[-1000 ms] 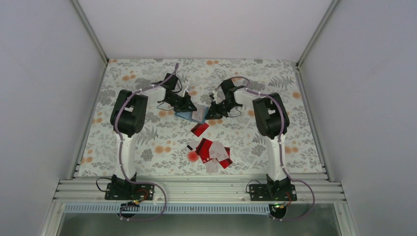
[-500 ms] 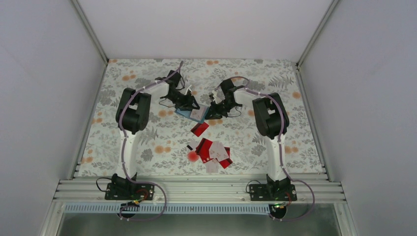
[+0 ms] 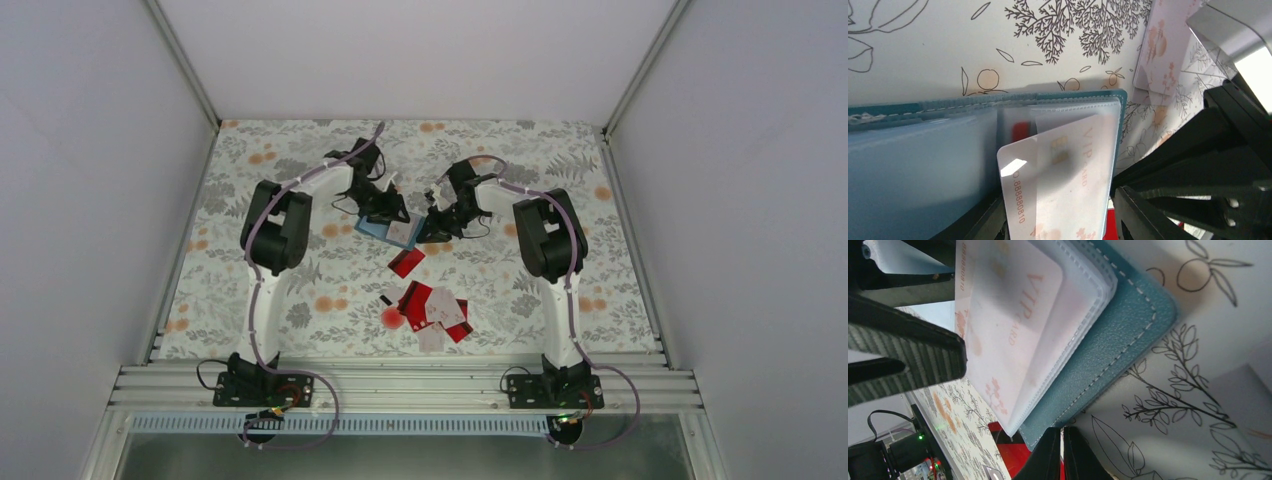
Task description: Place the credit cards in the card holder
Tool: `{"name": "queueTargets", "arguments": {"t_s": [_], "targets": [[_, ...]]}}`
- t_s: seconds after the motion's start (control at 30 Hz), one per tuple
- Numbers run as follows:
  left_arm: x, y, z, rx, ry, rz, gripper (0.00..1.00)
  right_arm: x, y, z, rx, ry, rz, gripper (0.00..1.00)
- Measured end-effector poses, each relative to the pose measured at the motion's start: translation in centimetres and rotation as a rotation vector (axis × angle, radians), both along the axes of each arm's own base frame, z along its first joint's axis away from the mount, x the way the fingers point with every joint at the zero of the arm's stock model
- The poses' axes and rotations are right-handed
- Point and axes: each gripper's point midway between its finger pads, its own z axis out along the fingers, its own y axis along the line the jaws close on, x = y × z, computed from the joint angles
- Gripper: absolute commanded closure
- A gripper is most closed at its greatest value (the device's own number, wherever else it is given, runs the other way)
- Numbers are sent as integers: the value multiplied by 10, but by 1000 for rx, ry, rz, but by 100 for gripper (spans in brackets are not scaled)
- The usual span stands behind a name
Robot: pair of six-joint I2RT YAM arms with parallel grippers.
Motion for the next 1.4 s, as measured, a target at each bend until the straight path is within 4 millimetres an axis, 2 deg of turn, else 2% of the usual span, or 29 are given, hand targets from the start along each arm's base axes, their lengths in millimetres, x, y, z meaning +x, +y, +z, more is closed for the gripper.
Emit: {"name": "queueTargets", "arguments": {"t_s": [0.67, 0.73, 0.8, 0.87, 1.27, 1.4], "targets": [[-5, -15, 1, 269, -64, -6, 23, 1, 2, 0, 3, -8, 2, 96], [-5, -18, -1, 289, -67, -8, 17, 1, 2, 0, 4, -10, 2, 96], [-4, -21, -1, 312, -71, -7, 14, 1, 2, 0, 3, -11, 2, 96], [-2, -21, -1, 332, -78, 1, 6, 1, 1, 0, 1, -11, 1, 96], [-3, -13, -2, 409, -73, 55, 1, 2, 0, 1, -5, -27, 1, 96], [-5, -12, 7, 415, -78, 65, 3, 0, -6, 1, -33, -48, -1, 96]]}}
